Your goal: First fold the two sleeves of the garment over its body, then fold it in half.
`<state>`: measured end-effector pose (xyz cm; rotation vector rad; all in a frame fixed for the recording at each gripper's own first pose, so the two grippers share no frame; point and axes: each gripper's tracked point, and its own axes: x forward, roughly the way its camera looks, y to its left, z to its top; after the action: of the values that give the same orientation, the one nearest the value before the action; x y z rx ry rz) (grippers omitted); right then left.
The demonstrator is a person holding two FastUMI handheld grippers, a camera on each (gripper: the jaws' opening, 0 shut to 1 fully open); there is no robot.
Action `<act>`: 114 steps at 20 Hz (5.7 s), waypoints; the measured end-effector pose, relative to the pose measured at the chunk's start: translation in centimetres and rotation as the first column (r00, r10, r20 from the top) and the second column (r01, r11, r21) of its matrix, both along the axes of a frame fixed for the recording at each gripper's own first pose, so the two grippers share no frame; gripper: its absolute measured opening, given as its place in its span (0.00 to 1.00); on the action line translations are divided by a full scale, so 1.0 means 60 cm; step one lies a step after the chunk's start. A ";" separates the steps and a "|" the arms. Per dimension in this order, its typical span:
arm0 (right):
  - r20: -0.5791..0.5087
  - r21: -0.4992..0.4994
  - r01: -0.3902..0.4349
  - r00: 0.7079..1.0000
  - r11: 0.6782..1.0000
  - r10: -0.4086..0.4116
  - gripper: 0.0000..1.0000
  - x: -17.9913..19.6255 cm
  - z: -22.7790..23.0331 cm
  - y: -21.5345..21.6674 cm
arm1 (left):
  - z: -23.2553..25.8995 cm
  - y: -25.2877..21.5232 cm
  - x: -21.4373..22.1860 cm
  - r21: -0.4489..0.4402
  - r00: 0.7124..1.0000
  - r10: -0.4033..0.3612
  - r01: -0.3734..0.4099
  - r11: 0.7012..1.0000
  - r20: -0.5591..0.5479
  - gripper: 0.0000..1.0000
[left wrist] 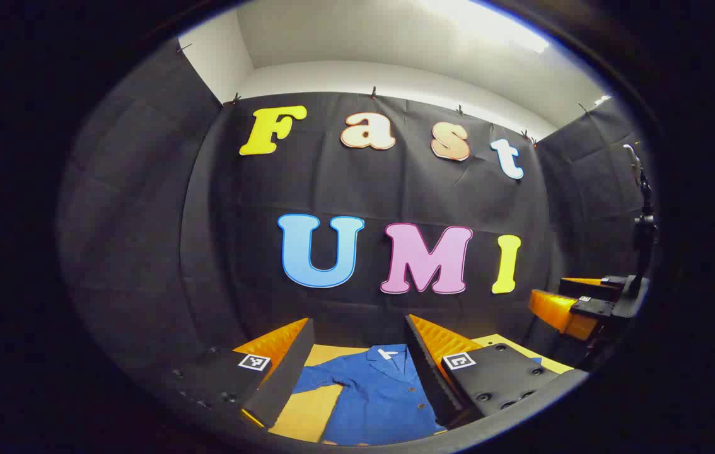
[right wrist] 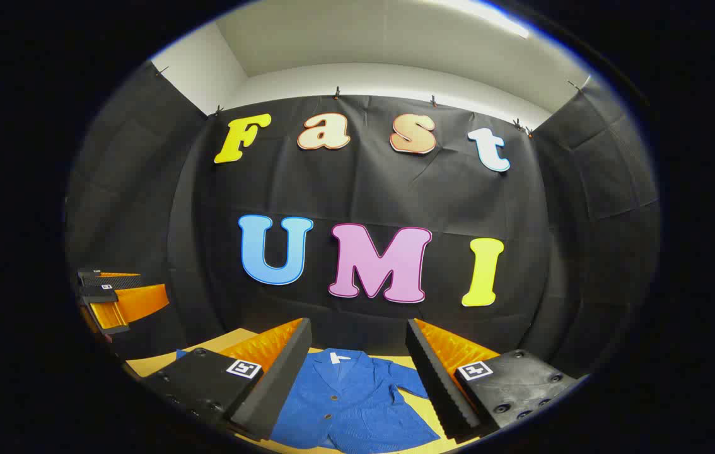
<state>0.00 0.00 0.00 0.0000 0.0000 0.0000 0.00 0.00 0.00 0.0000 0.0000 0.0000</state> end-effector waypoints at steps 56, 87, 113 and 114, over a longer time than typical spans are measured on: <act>-0.664 0.221 0.055 0.740 0.974 0.109 0.98 0.239 -0.499 -0.198 | -0.116 -0.089 0.138 0.079 0.957 0.251 -0.242 0.967 -0.143 0.82; -0.910 -0.037 0.589 0.314 0.808 -0.271 0.94 0.123 -0.812 -0.683 | -0.209 -0.233 0.243 0.022 0.921 0.090 -0.088 0.996 -0.379 0.82; -0.733 0.187 0.174 0.680 0.967 0.019 0.05 0.408 -0.551 -0.354 | -0.214 0.019 0.122 -0.020 0.855 0.385 -0.417 0.909 -0.348 0.82; -0.721 0.198 0.145 0.692 0.969 0.043 0.05 0.427 -0.535 -0.322 | -0.215 0.032 0.116 -0.018 0.851 0.395 -0.427 0.904 -0.346 0.82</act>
<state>25.61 -19.35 -32.11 0.2481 0.8066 -0.0575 6.97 1.93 -12.89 -0.0952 0.3434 0.4332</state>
